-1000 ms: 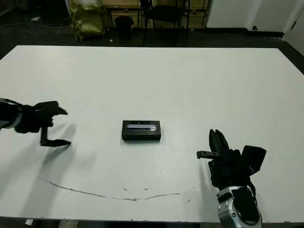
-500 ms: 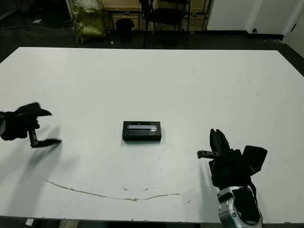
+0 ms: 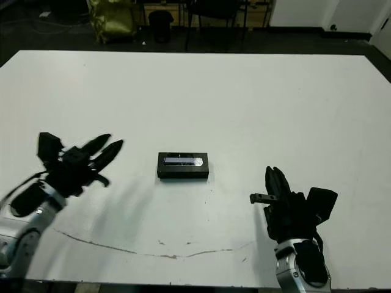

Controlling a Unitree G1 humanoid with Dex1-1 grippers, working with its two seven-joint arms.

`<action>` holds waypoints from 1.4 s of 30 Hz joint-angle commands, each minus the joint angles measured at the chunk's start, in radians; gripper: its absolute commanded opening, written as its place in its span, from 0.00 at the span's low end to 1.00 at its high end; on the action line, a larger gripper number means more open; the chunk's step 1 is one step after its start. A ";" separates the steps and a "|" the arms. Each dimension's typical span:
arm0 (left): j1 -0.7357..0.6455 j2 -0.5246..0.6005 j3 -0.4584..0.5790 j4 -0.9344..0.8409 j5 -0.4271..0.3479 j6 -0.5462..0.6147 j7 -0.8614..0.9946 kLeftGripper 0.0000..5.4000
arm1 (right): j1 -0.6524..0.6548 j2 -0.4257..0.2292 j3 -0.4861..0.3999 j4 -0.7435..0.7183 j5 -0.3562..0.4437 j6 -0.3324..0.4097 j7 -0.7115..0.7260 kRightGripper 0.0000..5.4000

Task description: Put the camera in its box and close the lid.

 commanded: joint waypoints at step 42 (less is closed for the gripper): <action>-0.112 -0.476 -0.319 0.456 0.230 0.001 0.508 0.00 | 0.008 0.004 0.015 0.045 0.008 0.000 0.002 0.00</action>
